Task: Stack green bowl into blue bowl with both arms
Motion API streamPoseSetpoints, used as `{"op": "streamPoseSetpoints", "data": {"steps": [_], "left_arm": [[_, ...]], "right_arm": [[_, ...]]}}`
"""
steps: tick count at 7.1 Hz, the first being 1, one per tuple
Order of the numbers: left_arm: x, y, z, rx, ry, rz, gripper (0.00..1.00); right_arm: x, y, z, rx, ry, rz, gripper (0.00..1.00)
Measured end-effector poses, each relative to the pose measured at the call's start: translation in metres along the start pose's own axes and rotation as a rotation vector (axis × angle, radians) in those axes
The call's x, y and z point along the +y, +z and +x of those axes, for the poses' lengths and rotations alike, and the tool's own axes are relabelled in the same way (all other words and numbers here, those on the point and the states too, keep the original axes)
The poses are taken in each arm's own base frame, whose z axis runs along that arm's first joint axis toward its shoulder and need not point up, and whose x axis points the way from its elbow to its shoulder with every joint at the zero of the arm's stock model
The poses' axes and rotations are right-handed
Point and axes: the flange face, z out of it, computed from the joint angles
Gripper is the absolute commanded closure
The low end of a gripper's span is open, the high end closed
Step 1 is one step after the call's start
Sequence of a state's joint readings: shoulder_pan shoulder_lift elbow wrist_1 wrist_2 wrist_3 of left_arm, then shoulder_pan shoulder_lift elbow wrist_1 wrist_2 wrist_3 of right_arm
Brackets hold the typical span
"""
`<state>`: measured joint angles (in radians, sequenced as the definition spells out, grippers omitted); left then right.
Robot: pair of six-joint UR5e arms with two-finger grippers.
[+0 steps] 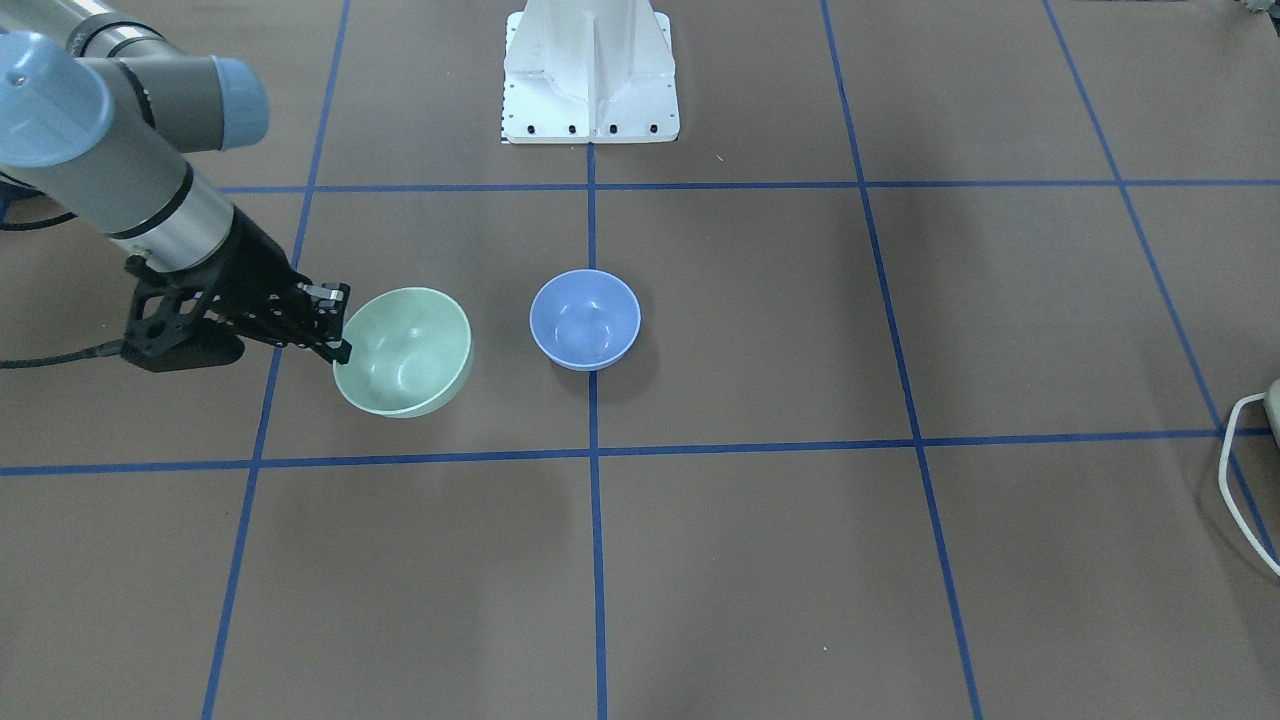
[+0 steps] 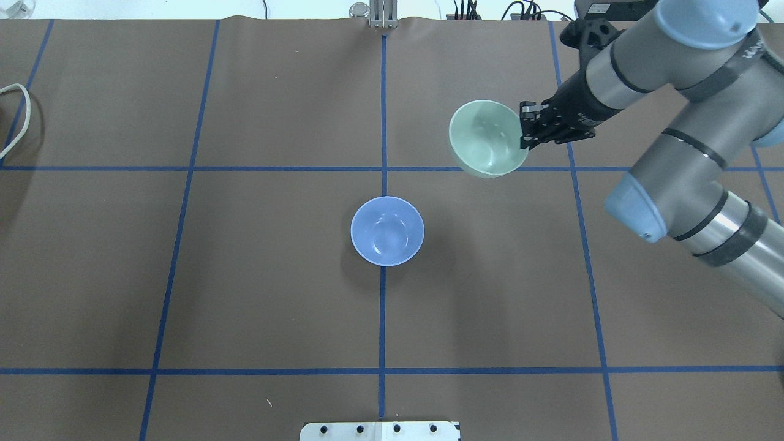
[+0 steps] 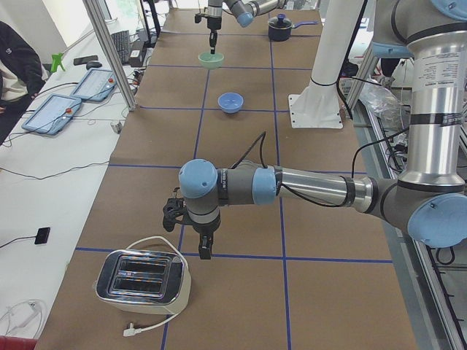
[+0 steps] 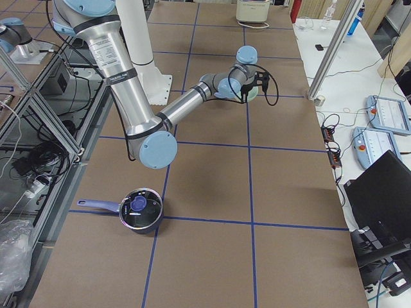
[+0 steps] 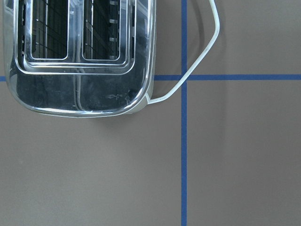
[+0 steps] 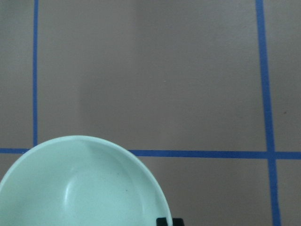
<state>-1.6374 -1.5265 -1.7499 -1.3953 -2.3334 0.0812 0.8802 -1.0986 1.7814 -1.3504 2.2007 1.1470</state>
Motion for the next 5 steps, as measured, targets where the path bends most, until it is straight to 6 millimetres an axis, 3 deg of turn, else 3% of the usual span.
{"op": "streamPoseSetpoints", "data": {"steps": [2, 3, 5], "left_arm": [[0.000, 0.001, 0.000, 0.001, -0.001, -0.001, 0.01], [0.001, 0.002, -0.001, 0.001, -0.002, -0.003, 0.01], [0.001, 0.002, -0.002, 0.001, -0.003, -0.004, 0.01]], "right_arm": [[0.054, 0.033, -0.092, 0.071, 0.041, 0.024, 1.00], [0.082, 0.053, -0.121, 0.122, 0.037, 0.036, 1.00], [0.117, 0.086, -0.140, 0.178, 0.009, 0.041, 1.00]]}}
